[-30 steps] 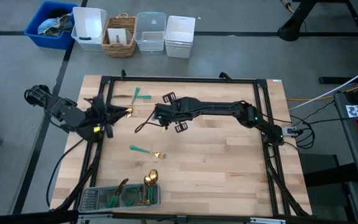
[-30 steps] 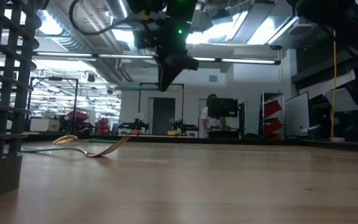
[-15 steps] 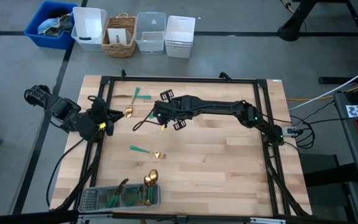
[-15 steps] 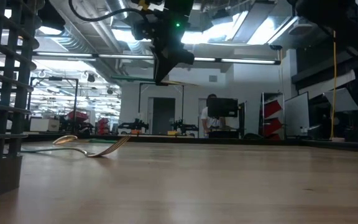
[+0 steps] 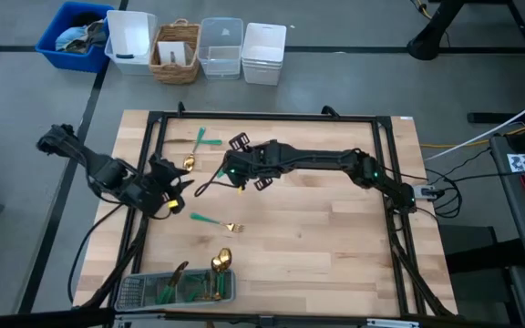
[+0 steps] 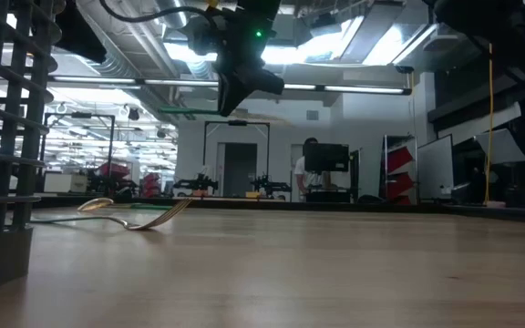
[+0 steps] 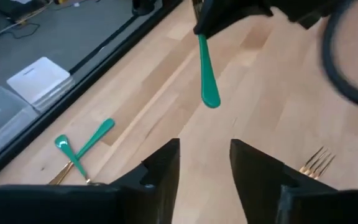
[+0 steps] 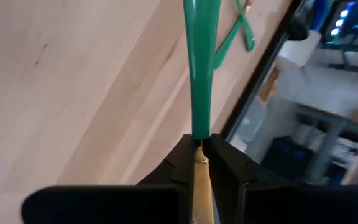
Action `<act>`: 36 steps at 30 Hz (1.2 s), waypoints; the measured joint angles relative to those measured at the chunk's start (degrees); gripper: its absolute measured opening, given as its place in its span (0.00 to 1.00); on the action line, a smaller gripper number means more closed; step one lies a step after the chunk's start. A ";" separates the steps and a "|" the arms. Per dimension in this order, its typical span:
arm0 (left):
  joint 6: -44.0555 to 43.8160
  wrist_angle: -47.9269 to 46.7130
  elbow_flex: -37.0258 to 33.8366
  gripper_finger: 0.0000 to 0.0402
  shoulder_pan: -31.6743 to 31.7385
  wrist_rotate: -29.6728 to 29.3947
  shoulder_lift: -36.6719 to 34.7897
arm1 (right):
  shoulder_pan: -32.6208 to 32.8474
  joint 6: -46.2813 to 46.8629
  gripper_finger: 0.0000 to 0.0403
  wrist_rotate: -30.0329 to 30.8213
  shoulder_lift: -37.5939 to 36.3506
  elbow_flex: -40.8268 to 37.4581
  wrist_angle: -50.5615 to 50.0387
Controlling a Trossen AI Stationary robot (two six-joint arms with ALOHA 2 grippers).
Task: Sort silverware
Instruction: Put the bottom knife into the cutlery rack
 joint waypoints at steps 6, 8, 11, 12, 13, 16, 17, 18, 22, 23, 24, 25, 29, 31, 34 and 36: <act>-3.26 5.18 0.00 0.37 2.01 0.02 3.14 | 2.11 -4.82 0.10 4.48 0.00 -0.02 2.71; -4.41 7.09 0.00 0.37 3.61 0.04 3.43 | 2.92 -5.84 0.10 5.92 0.00 -0.02 3.44; -5.54 10.01 0.00 0.37 6.19 1.85 3.57 | 4.15 -7.08 0.10 8.50 0.00 -0.02 4.30; -5.41 10.98 0.00 0.37 7.12 3.33 3.57 | 4.58 -7.49 0.10 9.38 0.00 -0.02 4.54; -4.89 12.15 0.00 0.37 8.02 4.93 3.57 | 4.98 -7.85 0.10 10.25 0.00 -0.02 4.90; -2.26 16.10 0.00 0.37 10.38 9.75 3.59 | 6.02 -9.21 0.10 12.58 0.00 -0.02 5.21; -1.19 17.18 0.00 0.37 11.11 10.89 3.59 | 6.23 -9.39 0.10 13.08 0.00 -0.02 5.21; -0.59 18.11 0.00 0.37 11.80 11.86 3.59 | 6.61 -9.47 0.10 13.61 0.00 -0.04 5.21; 0.52 19.33 0.00 0.37 14.66 14.97 3.59 | 7.58 -9.61 0.10 16.11 0.00 -0.04 5.21; 0.50 19.27 0.00 0.37 15.35 15.86 3.67 | 7.72 -10.08 0.10 16.67 0.00 -0.04 5.19; 0.50 19.41 0.00 0.37 15.99 16.87 3.97 | 7.96 -10.33 0.10 17.23 0.00 -0.04 5.19; 0.54 19.60 0.00 0.37 16.54 17.90 4.33 | 8.05 -10.43 0.10 17.82 0.00 -0.04 5.30; 3.75 21.38 -0.02 0.37 18.20 22.09 7.27 | 8.45 -10.44 0.10 18.49 0.02 -0.04 5.87; 6.89 23.28 -0.02 0.37 18.82 23.65 9.13 | 8.60 -10.48 0.10 18.54 0.02 -0.04 6.43; 10.94 25.96 -0.02 0.37 19.89 24.12 11.28 | 8.67 -10.66 0.10 18.52 0.02 -0.04 6.39; 11.89 26.62 -0.02 0.37 20.89 24.08 12.25 | 8.67 -10.66 0.10 18.56 0.04 -0.06 6.38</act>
